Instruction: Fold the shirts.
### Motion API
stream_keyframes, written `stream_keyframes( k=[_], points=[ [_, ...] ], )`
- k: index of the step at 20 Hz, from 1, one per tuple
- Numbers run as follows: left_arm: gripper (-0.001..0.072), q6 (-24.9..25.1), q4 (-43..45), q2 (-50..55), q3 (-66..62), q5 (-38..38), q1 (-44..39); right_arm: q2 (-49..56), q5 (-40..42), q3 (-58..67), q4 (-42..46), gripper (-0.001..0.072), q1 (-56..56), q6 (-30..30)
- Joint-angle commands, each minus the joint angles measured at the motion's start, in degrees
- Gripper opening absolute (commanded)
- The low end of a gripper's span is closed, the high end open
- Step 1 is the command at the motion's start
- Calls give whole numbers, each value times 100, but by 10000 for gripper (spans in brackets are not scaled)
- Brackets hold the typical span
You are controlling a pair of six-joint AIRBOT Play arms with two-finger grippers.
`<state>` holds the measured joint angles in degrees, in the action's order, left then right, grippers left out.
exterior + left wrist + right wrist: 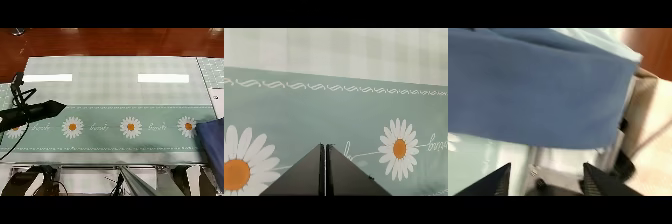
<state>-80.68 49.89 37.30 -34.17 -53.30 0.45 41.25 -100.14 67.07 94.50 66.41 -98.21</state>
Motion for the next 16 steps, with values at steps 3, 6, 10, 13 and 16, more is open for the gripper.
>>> stream_keyframes(
  k=[3,6,10,13,16],
  points=[
    [41,380,-133,560,-850,415,-118,55,1976,-70,-3735,29,-173,538],
    [40,522,-345,1580,-2535,-273,-157,420,2968,-70,-5379,27,-1676,1019],
    [22,525,-310,2721,-4524,-1217,-704,1108,4120,-70,-4380,27,-5268,1261],
    [22,450,739,2953,-4319,-1176,-1283,1987,4135,-70,-2205,28,-7388,713],
    [22,151,1930,3182,-3467,-1178,-1504,3029,3683,-70,-1025,28,-8015,-85]
  ],
)
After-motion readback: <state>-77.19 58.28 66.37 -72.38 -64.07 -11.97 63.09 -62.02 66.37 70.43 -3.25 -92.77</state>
